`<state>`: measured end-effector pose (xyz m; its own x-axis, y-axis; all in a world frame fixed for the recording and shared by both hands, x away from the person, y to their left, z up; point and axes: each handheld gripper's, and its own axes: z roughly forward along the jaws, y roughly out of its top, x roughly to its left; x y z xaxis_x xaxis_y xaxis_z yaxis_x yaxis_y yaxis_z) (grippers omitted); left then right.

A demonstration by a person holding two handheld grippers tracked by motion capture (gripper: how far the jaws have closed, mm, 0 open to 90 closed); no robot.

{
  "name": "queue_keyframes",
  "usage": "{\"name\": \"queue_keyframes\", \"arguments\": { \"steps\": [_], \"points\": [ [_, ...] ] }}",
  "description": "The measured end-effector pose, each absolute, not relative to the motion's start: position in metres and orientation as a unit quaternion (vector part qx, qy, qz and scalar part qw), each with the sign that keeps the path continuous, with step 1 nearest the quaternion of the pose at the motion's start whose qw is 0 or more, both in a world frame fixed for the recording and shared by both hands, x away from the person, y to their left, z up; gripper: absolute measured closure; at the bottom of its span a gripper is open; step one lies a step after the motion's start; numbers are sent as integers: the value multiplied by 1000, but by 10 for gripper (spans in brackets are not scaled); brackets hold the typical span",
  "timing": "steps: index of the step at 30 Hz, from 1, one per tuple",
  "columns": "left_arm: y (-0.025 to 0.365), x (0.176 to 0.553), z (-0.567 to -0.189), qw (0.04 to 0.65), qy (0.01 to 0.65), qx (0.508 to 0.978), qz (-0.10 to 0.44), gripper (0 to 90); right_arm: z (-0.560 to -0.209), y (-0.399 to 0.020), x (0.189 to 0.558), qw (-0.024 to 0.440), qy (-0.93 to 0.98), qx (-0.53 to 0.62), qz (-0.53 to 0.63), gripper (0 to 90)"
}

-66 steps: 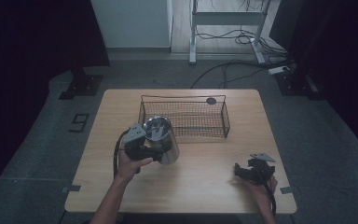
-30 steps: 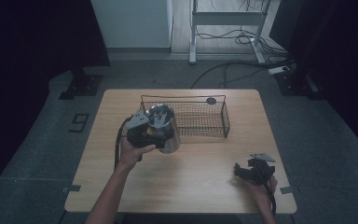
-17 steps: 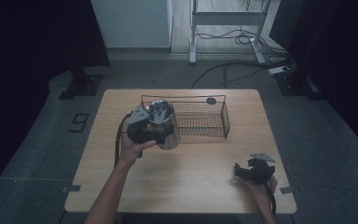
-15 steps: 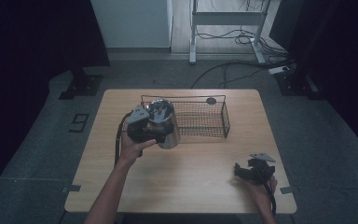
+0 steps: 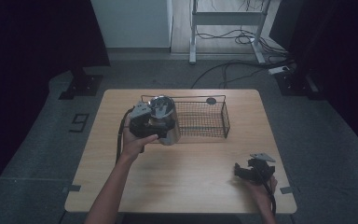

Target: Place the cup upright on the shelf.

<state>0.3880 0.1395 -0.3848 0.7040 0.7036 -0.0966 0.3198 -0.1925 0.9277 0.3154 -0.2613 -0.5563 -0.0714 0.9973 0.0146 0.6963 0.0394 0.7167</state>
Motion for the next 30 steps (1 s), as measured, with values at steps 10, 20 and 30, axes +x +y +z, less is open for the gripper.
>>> {"name": "queue_keyframes", "arguments": {
  "steps": [10,20,30],
  "points": [
    [140,399,-382,533,346,750,186,39,-556,-261,315,260,673,630,289,10],
    [139,407,-377,534,347,746,191,39,-556,-261,315,261,673,629,289,10],
    [138,416,-373,532,349,746,198,40,-556,-261,315,261,673,629,290,10]
  ]
}}
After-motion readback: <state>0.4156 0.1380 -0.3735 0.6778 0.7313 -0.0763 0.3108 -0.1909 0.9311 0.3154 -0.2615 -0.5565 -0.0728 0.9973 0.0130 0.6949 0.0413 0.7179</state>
